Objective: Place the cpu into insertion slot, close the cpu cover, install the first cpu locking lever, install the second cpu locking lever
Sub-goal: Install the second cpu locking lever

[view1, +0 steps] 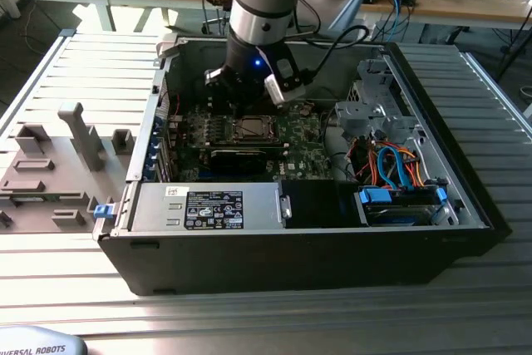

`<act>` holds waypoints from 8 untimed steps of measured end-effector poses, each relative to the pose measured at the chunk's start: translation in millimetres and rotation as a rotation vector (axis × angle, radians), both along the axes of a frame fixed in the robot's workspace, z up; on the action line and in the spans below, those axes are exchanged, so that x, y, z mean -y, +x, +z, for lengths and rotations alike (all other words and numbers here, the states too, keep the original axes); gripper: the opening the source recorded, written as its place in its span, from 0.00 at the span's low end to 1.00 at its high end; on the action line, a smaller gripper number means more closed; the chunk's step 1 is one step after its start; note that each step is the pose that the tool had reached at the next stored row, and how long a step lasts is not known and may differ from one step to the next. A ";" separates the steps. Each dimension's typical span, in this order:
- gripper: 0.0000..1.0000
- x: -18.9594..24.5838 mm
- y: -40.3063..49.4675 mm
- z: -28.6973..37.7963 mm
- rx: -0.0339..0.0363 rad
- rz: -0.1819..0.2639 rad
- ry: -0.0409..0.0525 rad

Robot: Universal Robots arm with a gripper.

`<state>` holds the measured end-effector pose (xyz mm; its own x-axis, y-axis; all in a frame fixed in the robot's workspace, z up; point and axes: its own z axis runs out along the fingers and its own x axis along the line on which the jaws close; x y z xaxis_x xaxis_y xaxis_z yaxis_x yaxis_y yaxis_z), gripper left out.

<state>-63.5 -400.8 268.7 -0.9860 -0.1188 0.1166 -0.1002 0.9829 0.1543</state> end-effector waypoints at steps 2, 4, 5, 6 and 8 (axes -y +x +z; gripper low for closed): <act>0.11 4.3 2.1 -0.5 -0.0102 0.000 0.0002; 0.11 10.9 2.2 -1.4 -0.0121 0.000 0.0013; 0.11 15.8 2.2 -2.6 -0.0123 0.000 0.0025; 0.11 18.3 2.2 -4.0 -0.0124 0.000 0.0041; 0.11 19.3 2.7 -6.6 -0.0125 0.000 0.0151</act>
